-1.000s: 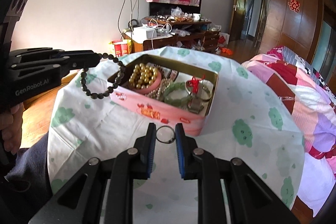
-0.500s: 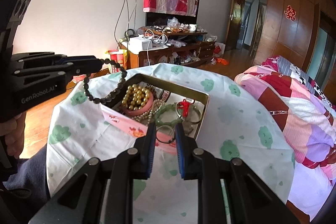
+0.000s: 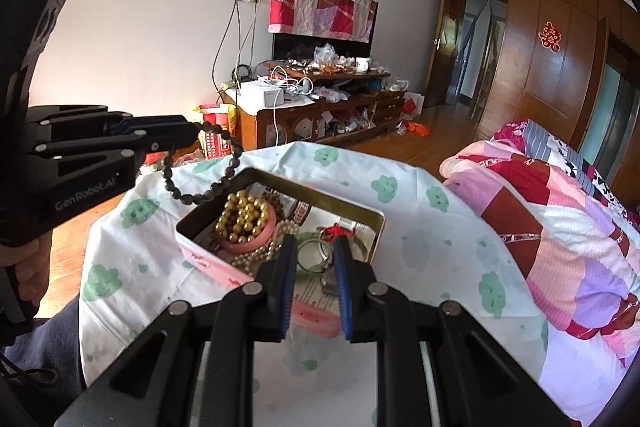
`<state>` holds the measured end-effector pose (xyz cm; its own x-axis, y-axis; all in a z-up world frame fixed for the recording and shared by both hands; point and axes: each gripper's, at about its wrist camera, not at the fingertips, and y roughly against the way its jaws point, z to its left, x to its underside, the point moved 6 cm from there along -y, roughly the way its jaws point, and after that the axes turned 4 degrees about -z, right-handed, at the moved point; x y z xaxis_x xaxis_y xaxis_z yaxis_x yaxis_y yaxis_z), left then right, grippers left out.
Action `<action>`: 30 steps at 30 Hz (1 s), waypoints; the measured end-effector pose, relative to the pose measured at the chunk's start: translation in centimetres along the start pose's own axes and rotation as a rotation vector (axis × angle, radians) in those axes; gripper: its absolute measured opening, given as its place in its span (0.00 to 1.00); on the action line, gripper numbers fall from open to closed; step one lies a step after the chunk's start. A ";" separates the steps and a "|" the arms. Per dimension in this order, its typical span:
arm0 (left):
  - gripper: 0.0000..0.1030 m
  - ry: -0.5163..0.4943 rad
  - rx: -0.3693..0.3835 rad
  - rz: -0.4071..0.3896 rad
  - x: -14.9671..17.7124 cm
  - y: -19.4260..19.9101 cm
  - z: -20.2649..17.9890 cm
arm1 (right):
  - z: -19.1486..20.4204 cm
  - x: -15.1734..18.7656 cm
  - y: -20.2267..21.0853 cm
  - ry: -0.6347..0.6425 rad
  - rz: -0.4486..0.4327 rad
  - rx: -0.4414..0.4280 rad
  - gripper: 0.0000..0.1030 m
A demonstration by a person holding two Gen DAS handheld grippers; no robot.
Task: Organize jewelry
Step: 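Carry the dark beads over the tin with the left tool while the right tool carries the ring, then lower the dark beads and silver ring into the tin and open both tools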
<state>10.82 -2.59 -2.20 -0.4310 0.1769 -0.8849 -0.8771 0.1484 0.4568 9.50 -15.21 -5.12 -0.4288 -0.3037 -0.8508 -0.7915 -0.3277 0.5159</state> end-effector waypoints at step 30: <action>0.07 0.014 -0.055 0.047 -0.2 -5.6 1.8 | -2.0 -2.2 -4.6 -0.014 0.015 0.038 0.20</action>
<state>16.16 -1.73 -4.45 -0.4745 0.1685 -0.8640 -0.8660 0.0867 0.4925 14.94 -14.81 -5.41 -0.4467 -0.2960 -0.8443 -0.8008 -0.2886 0.5248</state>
